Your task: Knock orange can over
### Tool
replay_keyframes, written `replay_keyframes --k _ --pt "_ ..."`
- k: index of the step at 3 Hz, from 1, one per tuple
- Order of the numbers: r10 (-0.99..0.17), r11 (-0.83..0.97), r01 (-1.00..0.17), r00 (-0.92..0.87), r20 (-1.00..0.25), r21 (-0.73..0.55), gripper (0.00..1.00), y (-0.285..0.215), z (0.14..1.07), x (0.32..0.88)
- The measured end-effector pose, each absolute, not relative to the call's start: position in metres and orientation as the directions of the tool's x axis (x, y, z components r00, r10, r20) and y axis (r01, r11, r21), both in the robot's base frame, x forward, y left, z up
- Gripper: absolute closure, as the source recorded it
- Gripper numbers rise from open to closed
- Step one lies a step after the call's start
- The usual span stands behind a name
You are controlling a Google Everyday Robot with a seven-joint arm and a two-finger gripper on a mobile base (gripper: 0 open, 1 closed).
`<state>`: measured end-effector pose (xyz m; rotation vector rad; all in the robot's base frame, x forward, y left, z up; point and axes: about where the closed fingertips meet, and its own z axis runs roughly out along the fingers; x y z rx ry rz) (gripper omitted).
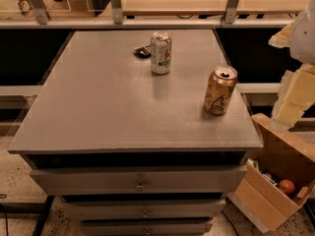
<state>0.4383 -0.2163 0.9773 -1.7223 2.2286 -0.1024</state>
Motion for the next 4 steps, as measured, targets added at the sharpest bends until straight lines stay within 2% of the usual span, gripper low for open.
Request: replay_keyframes --k 1,4 --pt "-0.954 0.261 -0.931 -0.207 -0.218 -0.257 0.0 -0.214 0.978 0.441" --pt "-0.866 0.318 -0.908 -0.163 -0.473 -0.271 0.0 -0.218 0.95 0.478"
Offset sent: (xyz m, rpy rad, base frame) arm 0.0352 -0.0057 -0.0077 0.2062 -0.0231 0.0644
